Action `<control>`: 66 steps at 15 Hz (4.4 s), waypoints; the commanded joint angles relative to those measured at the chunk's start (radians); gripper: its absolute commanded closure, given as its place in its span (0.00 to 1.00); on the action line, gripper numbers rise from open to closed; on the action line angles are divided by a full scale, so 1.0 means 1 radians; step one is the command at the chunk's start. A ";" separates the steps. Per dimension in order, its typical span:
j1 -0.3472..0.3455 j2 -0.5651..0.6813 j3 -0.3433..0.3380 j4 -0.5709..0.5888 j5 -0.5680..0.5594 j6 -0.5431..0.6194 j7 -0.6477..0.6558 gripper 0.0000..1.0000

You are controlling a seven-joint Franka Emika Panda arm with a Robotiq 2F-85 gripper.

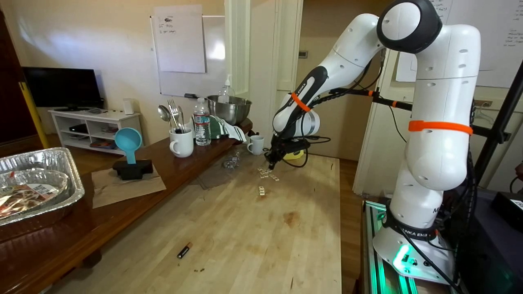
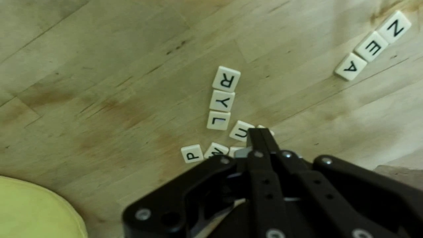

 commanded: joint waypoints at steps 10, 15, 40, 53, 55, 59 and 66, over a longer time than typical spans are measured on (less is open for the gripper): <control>-0.101 0.155 0.064 0.111 0.116 0.022 -0.124 1.00; -0.123 0.189 0.093 0.141 0.168 0.031 -0.163 1.00; -0.053 0.167 0.135 0.073 0.191 0.001 -0.028 1.00; -0.017 0.157 0.162 0.067 0.214 0.007 0.148 1.00; -0.013 0.158 0.163 0.065 0.216 0.013 0.169 1.00; -0.003 0.160 0.155 0.061 0.206 0.019 0.220 1.00; 0.008 0.157 0.142 0.051 0.165 0.015 0.342 1.00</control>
